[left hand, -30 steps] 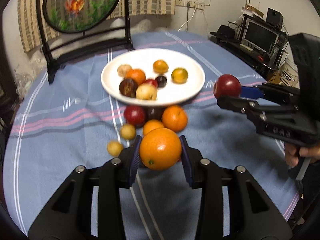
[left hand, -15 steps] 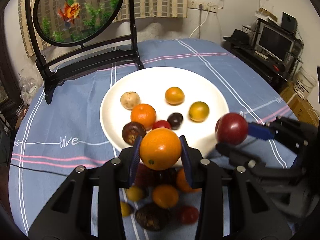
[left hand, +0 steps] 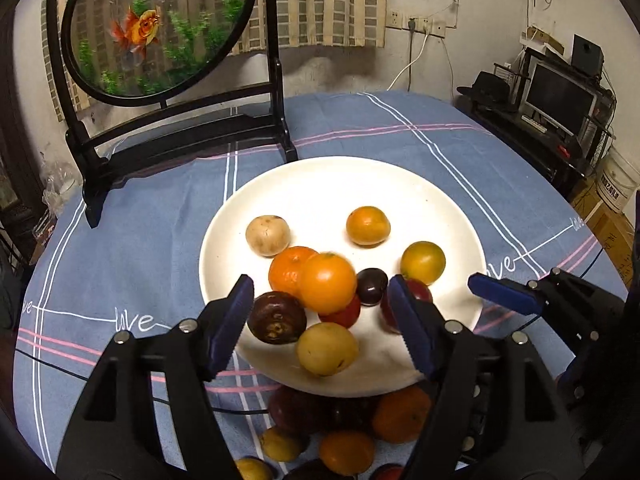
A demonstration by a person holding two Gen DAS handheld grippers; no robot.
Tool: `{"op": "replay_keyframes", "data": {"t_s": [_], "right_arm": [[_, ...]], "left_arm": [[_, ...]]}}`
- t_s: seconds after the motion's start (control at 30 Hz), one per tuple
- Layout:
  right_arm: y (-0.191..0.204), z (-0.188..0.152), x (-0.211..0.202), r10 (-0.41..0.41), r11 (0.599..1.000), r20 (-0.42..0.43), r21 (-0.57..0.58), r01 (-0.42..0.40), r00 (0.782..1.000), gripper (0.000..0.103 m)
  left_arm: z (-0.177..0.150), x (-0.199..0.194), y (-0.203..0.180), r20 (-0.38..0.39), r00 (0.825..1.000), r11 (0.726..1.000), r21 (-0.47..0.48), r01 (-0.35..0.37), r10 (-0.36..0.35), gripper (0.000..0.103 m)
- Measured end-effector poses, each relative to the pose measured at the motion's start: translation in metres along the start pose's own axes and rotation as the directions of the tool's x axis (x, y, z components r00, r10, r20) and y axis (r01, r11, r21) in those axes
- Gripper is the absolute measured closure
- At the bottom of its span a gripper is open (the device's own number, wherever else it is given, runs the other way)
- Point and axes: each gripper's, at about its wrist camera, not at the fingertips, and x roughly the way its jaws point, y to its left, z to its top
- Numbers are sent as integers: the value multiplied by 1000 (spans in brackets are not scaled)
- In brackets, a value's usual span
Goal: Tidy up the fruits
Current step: 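Carry the tangerine and red tomato onto the white plate and open both tools, then grasp the dark purple fruit with the left tool while the right tool grasps the small red tomato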
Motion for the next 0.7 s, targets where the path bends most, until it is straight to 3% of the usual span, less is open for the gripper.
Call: {"op": "replay_keyframes", "data": {"t_s": [0.13, 0.3, 0.4, 0.7], "right_arm": [[0, -1, -9, 19, 1000, 15, 21, -19, 1000, 42], [2, -4, -22, 40, 998, 15, 45, -41, 999, 42], [1, -6, -33, 29, 998, 38, 54, -31, 999, 42], [1, -28, -53, 22, 993, 50, 111, -28, 999, 42]], "left_arm": [[-4, -12, 6, 20, 1000, 1000, -27, -12, 12, 20], [-20, -28, 15, 8, 1000, 998, -60, -22, 22, 18], [-37, -43, 20, 18, 997, 994, -74, -75, 77, 17], [-87, -74, 27, -34, 996, 991, -108, -85, 82, 15]]}}
